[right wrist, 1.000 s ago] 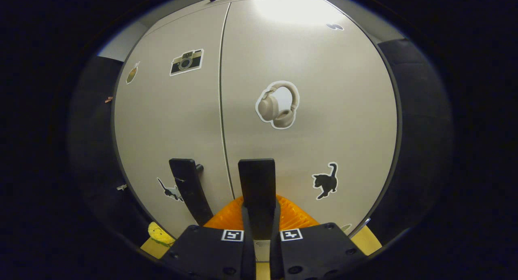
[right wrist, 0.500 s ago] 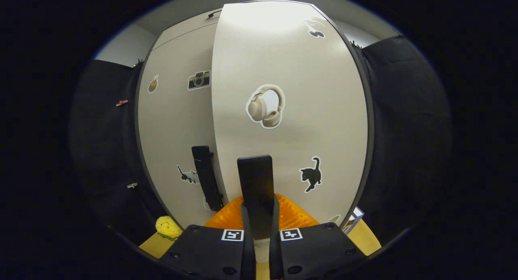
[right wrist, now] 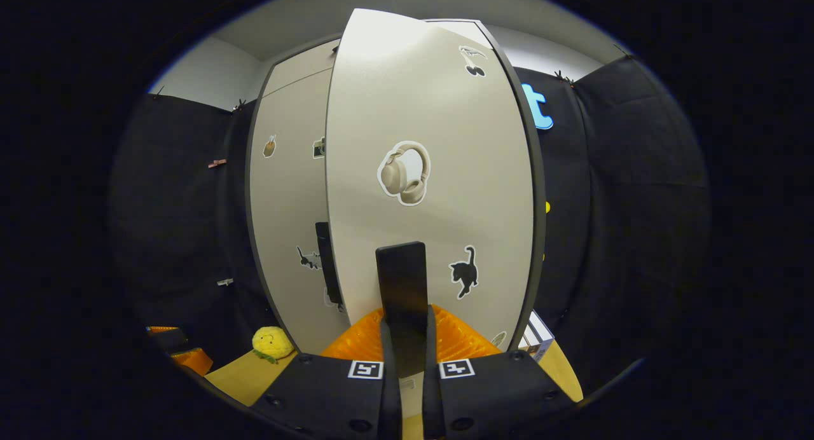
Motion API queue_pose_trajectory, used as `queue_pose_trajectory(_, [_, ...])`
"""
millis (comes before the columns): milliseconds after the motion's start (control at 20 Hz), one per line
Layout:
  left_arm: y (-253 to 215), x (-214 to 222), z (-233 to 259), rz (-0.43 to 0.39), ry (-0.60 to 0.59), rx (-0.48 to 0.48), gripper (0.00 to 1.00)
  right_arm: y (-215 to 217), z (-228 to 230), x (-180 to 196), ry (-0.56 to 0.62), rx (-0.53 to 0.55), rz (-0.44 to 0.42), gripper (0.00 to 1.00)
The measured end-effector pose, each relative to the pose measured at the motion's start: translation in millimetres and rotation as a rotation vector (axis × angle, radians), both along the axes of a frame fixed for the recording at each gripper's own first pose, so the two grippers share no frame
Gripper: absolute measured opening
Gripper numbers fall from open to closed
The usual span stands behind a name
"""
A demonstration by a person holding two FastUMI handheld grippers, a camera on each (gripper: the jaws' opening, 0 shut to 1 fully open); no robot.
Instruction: Open the right door of the double-door shoe cabinet with the right hand, and open the left door with the left hand.
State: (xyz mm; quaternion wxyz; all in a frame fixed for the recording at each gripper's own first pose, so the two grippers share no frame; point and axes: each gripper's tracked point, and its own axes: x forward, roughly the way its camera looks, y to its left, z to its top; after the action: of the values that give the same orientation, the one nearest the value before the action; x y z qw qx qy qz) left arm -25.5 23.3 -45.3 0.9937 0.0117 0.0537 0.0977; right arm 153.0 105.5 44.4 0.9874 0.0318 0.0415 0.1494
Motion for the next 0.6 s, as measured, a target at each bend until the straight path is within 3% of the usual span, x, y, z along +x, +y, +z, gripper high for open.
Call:
queue_pose_trajectory(300, [-43.8, -25.5, -2.3, 0.060, -0.017, -0.008, 0.95, -19.5, 3.8, -5.8, -0.002, -0.004, 0.039, 0.17])
queue_pose_trajectory(600, [-80.2, -36.9, -12.0, 0.068, -0.010, -0.029, 0.95, -35.8, 5.6, -8.8, -0.011, -0.020, 0.035, 0.16])
